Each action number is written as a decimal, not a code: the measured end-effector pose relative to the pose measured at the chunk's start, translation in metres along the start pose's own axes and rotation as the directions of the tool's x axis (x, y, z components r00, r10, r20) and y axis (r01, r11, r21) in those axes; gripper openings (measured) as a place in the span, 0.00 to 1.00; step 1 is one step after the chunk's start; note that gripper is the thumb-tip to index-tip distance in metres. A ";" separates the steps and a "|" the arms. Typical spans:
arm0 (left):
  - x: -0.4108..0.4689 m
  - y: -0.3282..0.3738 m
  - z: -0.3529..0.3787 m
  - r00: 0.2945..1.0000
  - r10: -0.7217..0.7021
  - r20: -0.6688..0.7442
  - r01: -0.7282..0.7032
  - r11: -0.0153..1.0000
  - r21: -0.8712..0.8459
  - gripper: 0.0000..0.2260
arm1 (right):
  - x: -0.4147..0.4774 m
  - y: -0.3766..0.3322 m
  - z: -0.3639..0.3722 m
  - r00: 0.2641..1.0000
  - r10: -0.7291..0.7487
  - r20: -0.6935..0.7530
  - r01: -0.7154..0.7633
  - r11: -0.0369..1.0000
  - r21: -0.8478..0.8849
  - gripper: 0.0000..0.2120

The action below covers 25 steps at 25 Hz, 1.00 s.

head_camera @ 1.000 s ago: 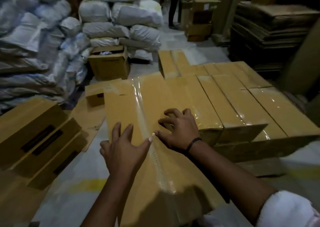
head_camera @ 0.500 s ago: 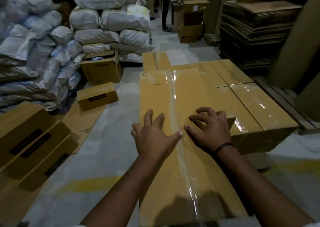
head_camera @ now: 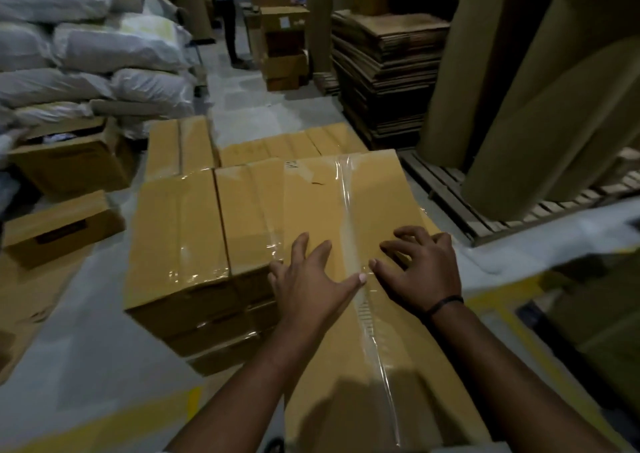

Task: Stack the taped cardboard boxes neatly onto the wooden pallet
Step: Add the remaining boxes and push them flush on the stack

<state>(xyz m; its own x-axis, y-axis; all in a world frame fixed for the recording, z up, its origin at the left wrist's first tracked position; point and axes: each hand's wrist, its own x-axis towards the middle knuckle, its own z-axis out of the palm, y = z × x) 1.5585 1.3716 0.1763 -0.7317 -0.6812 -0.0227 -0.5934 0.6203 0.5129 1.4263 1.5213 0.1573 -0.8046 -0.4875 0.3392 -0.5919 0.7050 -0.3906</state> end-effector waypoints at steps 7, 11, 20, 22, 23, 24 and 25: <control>0.093 0.054 0.073 0.996 0.047 0.080 -0.046 0.999 -0.018 0.42 | 0.087 0.090 0.025 0.998 0.063 0.030 -0.061 0.997 -0.056 0.22; 0.175 0.078 0.108 0.990 0.047 0.132 -0.039 0.997 -0.062 0.41 | 0.159 0.129 0.051 0.994 0.101 0.047 -0.096 0.989 -0.109 0.23; 0.297 0.063 0.139 0.980 -0.044 0.194 0.059 0.996 -0.072 0.41 | 0.277 0.143 0.132 0.991 0.019 0.131 0.006 0.983 -0.182 0.21; 0.317 0.057 0.145 0.982 -0.069 0.173 0.076 0.996 -0.036 0.40 | 0.296 0.143 0.152 0.978 0.009 0.208 0.031 0.982 -0.188 0.24; 0.325 0.055 0.149 0.982 -0.083 0.167 0.086 0.996 -0.011 0.39 | 0.305 0.144 0.162 0.971 0.010 0.239 0.036 0.981 -0.188 0.24; 0.333 0.053 0.155 0.980 -0.105 0.170 0.105 0.994 0.008 0.39 | 0.314 0.146 0.173 0.963 0.016 0.268 0.036 0.982 -0.187 0.24; 0.338 0.052 0.161 0.977 -0.127 0.174 0.125 0.992 0.022 0.38 | 0.321 0.147 0.183 0.955 0.019 0.295 0.037 0.982 -0.184 0.25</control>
<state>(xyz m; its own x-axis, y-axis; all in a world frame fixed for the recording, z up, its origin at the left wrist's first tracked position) 1.2262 1.2357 0.0569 -0.6972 -0.6767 -0.2364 -0.6877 0.5385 0.4869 1.0722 1.3745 0.0524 -0.7942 -0.6042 0.0639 -0.6023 0.7690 -0.2141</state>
